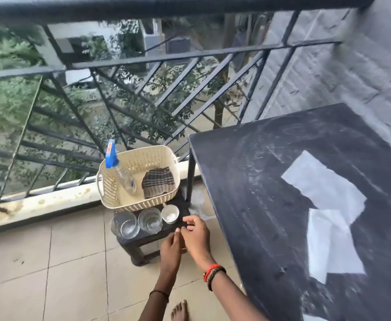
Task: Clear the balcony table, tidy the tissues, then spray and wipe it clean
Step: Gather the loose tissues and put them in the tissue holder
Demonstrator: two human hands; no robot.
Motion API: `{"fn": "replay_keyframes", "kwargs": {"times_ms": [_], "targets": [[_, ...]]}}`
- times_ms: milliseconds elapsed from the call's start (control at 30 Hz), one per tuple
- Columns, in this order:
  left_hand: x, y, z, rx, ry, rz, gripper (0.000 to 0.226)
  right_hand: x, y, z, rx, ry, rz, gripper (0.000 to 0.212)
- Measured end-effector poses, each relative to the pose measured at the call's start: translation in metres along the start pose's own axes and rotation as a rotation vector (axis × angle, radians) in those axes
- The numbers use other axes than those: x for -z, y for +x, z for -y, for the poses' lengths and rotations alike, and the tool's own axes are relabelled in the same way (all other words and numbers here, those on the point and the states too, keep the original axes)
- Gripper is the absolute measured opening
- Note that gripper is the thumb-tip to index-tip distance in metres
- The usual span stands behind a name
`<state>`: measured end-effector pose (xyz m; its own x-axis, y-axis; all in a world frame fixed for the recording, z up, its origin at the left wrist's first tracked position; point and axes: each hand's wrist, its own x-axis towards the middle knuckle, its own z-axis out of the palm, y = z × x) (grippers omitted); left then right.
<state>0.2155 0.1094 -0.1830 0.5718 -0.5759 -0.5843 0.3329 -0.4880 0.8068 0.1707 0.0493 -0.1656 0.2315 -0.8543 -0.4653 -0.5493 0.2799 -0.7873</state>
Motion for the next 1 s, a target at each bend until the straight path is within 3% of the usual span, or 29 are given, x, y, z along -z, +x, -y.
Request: {"fn": "replay_keyframes", "kwargs": {"times_ms": [300, 467, 567, 700, 833, 933, 1000], "targets": [[-0.090, -0.067, -0.073, -0.130, 0.005, 0.089, 0.025, 0.151, -0.050, 0.015, 0.079, 0.210, -0.254, 0.019], [-0.144, -0.105, -0.086, -0.226, 0.077, 0.150, 0.025, 0.224, -0.077, -0.011, 0.047, 0.304, -0.428, 0.031], [-0.183, -0.131, -0.081, -0.259, 0.122, 0.298, 0.021, 0.263, -0.095, -0.033, 0.022, 0.367, -0.579, 0.034], [-0.241, -0.174, -0.066, -0.283, 0.246, 0.543, 0.019, 0.313, -0.129, -0.061, 0.016, 0.583, -0.748, 0.020], [-0.284, -0.219, -0.052, -0.316, 0.379, 0.760, 0.022, 0.347, -0.172, -0.086, -0.011, 0.623, -0.871, 0.011], [-0.310, -0.260, -0.035, -0.352, 0.471, 0.942, 0.025, 0.370, -0.214, -0.110, -0.092, 0.603, -1.020, 0.028], [-0.320, -0.278, -0.026, -0.391, 0.522, 1.025, 0.024, 0.379, -0.234, -0.124, -0.146, 0.586, -1.083, 0.027]]}}
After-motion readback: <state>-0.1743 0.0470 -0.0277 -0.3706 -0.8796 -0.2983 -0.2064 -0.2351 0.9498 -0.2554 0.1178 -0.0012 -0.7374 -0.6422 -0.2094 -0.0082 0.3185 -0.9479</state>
